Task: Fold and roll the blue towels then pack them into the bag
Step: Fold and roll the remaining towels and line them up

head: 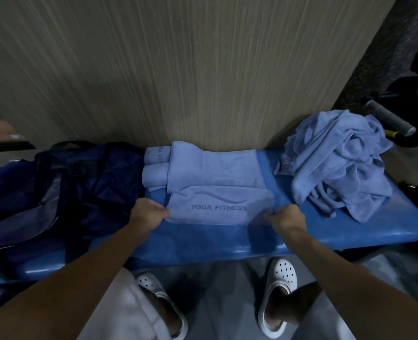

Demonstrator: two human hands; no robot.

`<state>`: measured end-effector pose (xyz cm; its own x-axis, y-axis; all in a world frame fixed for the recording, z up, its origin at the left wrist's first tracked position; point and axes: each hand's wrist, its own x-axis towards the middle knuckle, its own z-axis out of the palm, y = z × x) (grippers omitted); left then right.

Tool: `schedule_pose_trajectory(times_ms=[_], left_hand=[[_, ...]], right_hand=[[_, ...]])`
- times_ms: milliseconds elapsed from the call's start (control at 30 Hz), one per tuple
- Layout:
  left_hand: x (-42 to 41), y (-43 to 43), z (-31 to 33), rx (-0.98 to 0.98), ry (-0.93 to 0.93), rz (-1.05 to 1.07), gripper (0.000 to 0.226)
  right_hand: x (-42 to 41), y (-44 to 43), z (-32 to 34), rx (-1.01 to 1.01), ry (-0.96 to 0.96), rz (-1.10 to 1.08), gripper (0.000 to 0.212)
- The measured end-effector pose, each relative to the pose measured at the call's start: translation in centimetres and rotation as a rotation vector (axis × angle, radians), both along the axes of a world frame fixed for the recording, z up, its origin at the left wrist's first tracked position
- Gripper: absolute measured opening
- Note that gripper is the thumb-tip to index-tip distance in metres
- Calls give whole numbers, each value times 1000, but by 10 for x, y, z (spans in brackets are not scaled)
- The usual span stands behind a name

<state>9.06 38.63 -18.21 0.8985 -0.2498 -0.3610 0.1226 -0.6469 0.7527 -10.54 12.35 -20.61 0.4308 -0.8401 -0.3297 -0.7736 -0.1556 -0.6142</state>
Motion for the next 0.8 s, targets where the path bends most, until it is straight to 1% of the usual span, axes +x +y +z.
schedule_pose_trajectory(times_ms=[100,200,267,300,333,400,467,500,567,633,667,733,800], left_hand=[[-3,-1,-4,23,-54,-36,35],[-5,-2,-8,57,-89,-78,43],[-4,-3,-7,65,-84,-74,41],[-4,-3,-6,70,-84,-71,38],[-5,-4,-5,68,-72,-67,36],[-6,-4,-2,71,-65,-58,29],[-6,-4,0,40,-44,-26,23],[-5,-4,1,11,-13,-1,21],[-6,-6,9,-69,114,87,23],[-8,-10,22,-170,215,159,25],[-8,-13,30,-209,225,172,20],[-5,-19,53,-314,231,188,12],[5,-28,78,-425,255,202,11]], right_hand=[[-3,4,-7,-73,51,59,31],[-6,14,-6,-208,80,118,31],[-8,18,0,-249,121,129,24],[-9,19,3,-261,153,138,24],[-8,19,6,-264,169,143,24],[-6,16,10,-203,170,127,17],[-2,12,12,-118,177,99,28],[0,9,12,-82,173,81,28],[4,6,16,-11,112,41,25],[9,3,24,83,-48,-26,14],[12,0,30,133,-129,-56,12],[18,-9,48,194,-258,-86,24],[24,-16,72,219,-428,-100,26]])
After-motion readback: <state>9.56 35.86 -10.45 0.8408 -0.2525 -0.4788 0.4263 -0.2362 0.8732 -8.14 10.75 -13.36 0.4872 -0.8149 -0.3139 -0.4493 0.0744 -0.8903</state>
